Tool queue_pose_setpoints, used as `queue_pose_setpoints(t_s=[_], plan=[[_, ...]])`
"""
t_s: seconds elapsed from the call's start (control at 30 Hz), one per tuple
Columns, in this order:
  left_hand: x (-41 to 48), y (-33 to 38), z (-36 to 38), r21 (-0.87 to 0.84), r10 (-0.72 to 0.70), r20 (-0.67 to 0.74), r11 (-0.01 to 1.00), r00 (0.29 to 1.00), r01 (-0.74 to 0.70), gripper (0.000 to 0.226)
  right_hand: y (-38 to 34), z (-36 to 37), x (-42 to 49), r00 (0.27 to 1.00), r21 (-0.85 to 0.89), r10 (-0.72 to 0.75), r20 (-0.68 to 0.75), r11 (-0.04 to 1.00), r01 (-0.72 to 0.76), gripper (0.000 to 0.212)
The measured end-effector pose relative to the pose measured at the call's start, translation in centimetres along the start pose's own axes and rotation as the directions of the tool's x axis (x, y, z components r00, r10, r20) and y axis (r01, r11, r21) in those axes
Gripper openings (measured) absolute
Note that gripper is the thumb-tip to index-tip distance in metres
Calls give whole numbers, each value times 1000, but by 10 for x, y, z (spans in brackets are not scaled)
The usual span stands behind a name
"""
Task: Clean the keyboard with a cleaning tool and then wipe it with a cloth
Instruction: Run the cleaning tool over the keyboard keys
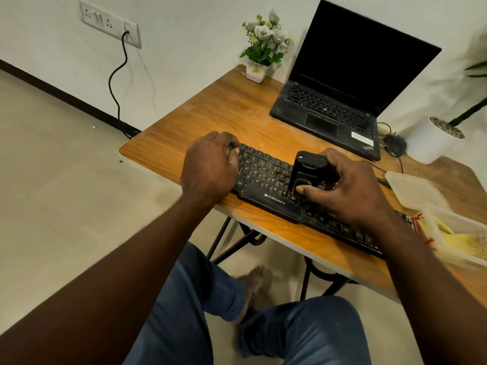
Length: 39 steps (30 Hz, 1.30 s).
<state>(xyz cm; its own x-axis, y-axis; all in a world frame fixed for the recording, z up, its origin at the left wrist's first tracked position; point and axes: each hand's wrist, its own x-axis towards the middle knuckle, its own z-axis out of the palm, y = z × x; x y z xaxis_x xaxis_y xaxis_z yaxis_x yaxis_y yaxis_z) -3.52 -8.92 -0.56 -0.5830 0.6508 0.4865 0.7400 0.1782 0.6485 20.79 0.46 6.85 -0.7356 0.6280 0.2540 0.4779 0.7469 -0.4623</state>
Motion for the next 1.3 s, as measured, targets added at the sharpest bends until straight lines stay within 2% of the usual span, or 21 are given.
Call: queue_pose_setpoints(t_s=[0.13, 0.27, 0.4, 0.53, 0.7, 0.87, 1.0, 1.17, 1.3], plan=[[1, 0, 0, -1, 3, 3, 1000, 1000, -3, 20, -4, -2, 4, 995, 33, -28, 100, 999, 24, 38], [1, -1, 1, 5, 0, 7, 1000, 1000, 0, 21, -3, -3, 10, 999, -35, 4, 54, 999, -2, 41], [1, -1, 1, 12, 6, 10, 1000, 1000, -6, 21, -13, -4, 10, 982, 19, -38, 184, 999, 35, 37], [1, 0, 2, 12, 9, 8, 1000, 1000, -9, 21, -7, -3, 16, 996, -77, -5, 87, 997, 11, 41], [2, -1, 2, 14, 10, 14, 1000, 1000, -10, 21, -15, -5, 15, 981, 5, -52, 188, 999, 52, 35], [1, -2, 3, 12, 4, 11, 1000, 1000, -4, 21, -14, 3, 24, 995, -73, -24, 98, 997, 31, 39], [1, -1, 1, 19, 1, 16, 1000, 1000, -2, 21, -19, 3, 22, 984, -17, -52, 173, 998, 56, 37], [0, 0, 1, 19, 0, 14, 1000, 1000, 0, 21, -17, 4, 25, 996, -88, -34, 83, 995, 41, 40], [1, 1, 1, 23, -2, 22, 1000, 1000, 1, 20, -21, 5, 25, 987, -13, -64, 148, 998, 66, 37]])
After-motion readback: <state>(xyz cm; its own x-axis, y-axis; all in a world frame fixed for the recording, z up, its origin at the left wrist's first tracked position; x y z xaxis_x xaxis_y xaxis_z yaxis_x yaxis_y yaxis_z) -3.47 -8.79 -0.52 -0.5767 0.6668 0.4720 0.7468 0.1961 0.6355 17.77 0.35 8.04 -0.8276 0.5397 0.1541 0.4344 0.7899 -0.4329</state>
